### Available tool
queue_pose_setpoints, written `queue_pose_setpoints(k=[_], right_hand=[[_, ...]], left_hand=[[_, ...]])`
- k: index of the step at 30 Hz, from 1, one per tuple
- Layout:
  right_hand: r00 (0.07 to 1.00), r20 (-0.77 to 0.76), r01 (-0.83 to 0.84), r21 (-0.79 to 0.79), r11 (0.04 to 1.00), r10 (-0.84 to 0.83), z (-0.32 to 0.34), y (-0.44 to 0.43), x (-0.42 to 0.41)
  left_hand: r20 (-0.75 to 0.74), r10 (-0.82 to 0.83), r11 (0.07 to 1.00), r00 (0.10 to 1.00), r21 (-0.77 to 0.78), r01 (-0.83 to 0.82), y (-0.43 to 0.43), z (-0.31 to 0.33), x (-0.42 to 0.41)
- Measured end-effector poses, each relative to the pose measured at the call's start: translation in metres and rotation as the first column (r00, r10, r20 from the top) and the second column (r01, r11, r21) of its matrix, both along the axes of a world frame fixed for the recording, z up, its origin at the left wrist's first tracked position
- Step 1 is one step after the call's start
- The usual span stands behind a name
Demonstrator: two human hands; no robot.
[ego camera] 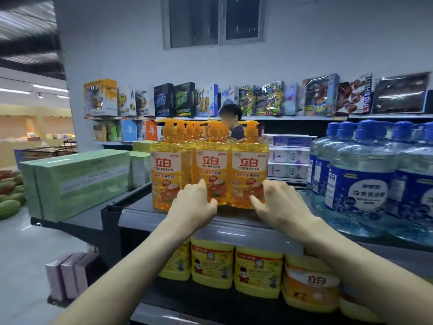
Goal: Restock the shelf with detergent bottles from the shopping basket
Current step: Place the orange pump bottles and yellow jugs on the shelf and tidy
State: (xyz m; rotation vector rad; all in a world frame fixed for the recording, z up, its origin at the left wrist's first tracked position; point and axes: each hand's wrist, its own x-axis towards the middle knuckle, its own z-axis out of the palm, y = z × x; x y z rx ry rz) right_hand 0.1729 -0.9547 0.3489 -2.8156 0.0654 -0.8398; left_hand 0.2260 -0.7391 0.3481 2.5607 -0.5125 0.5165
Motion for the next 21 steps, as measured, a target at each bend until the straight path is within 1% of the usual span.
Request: queue_pose_setpoints(k=[3, 7, 9, 12, 21], right_hand=[[0.999, 0.003, 0.038, 0.053, 0.998, -0.038, 0.001, -0.006, 0.012], [0.999, -0.01, 0.043, 0.19, 0.981, -0.042, -0.001, -0.003, 0.026], [0.999, -0.006, 0.045, 0.225, 0.973, -0.045, -0.003, -0.003, 0.032], [0.999, -0.009, 0.032, 0.282, 0.959, -0.03, -0.005, -0.007, 0.041], [0.999, 0.024, -0.047, 0.381, 0.923, 0.041, -0.008, -0.024, 0.054]], left_hand=[[-0.014, 0.025, 0.999, 1.0, -0.034, -0.025, -0.011, -0.006, 0.013], [0.068, 0.063, 0.985, 0.996, -0.163, -0.052, -0.024, -0.008, 0.022], [0.092, 0.076, 0.978, 0.993, -0.201, -0.056, -0.028, -0.01, 0.026], [0.07, 0.09, 0.977, 0.993, -0.199, -0.075, -0.031, -0.012, 0.03], [0.205, 0.105, 0.99, 0.973, -0.11, -0.084, -0.029, -0.015, 0.038]])
